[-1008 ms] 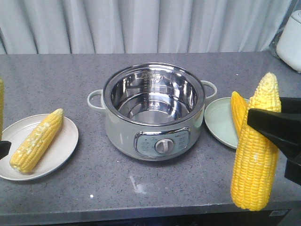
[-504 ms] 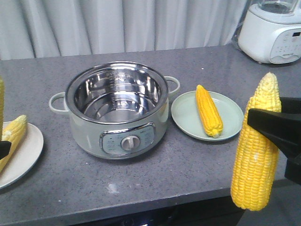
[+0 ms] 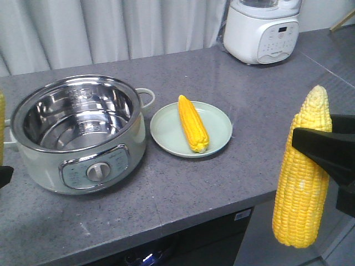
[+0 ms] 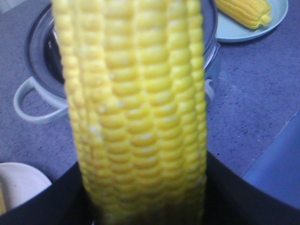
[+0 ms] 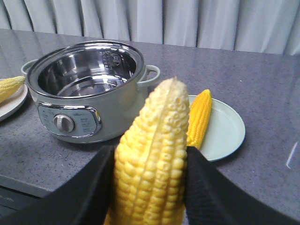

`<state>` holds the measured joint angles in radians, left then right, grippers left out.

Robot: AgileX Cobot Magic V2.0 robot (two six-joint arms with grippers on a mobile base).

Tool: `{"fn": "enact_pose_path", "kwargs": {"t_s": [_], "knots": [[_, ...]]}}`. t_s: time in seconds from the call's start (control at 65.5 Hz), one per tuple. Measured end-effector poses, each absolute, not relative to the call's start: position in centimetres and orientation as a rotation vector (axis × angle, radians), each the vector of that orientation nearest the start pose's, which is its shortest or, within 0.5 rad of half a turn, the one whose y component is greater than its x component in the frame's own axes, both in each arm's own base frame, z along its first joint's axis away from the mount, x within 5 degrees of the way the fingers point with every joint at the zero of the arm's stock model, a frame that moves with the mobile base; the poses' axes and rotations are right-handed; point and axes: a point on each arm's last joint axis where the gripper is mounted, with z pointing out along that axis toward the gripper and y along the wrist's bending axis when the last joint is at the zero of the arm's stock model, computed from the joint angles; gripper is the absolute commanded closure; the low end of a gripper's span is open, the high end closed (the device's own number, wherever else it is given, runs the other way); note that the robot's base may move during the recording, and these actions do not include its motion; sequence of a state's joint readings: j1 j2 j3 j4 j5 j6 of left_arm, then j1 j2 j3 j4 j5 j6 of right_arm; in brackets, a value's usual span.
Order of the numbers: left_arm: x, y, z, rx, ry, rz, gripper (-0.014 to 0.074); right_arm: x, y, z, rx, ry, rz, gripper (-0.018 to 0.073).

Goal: Distribute corn equally
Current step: 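Drive the base away holding a cob in each gripper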

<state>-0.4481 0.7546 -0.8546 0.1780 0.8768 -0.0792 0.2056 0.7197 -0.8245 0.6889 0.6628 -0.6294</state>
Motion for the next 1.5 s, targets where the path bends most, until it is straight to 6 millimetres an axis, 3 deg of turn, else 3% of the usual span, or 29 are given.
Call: {"fn": "enact_pose_path", "kwargs": {"t_s": [1.496], "knots": [[12.49, -4.63, 35.56, 0.467, 2.202, -0.068, 0.0293, 12.36, 6.22, 37.88, -0.515, 1.852, 0.487, 0.0365]]}}
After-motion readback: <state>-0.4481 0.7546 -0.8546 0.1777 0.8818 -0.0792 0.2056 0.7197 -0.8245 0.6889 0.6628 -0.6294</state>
